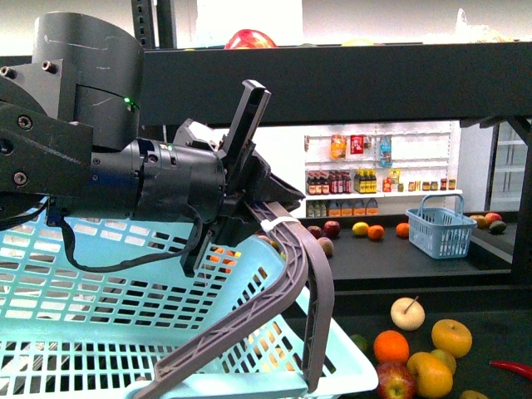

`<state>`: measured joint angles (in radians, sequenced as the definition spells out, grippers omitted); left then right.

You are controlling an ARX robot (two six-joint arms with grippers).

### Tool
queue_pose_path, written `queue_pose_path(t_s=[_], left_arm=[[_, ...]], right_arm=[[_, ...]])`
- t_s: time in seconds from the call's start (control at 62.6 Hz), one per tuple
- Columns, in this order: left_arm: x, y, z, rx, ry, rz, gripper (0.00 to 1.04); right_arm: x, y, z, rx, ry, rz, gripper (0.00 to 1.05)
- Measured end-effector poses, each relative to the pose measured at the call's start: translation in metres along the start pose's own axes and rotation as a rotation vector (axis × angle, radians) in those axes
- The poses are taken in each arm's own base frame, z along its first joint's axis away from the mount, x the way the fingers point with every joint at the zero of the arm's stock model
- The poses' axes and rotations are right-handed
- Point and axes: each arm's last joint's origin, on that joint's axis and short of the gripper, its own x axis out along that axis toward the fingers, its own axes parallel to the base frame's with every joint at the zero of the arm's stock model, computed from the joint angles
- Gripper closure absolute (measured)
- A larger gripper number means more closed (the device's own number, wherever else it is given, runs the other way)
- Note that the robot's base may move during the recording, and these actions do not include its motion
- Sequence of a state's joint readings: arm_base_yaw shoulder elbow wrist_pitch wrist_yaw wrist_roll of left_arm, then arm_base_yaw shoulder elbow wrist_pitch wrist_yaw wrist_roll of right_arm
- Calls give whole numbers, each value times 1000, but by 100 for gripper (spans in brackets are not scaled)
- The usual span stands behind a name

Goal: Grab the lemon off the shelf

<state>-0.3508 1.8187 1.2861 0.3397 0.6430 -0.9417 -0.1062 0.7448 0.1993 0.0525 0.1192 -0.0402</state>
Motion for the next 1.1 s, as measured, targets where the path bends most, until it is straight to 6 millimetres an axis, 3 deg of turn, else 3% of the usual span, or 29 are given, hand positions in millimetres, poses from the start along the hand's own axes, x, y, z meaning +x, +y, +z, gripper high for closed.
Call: queue_pose_path(t_s=[0.176,0.511,0.719,0.975,1.103], left_arm=[[0,0,0,2,-1,1,98],[0,0,0,1,0,1,98],[0,0,0,1,0,0,98],[0,0,0,1,0,0,98],[0,0,0,1,0,0,98]], right_arm=[[72,-12,32,-38,53,69,7],[209,1,27,-281,214,364,7],[268,4,17,-498,239,485,7],[324,3,-3,-770,237,562,7],[343,5,-12,-847,255,617,7]])
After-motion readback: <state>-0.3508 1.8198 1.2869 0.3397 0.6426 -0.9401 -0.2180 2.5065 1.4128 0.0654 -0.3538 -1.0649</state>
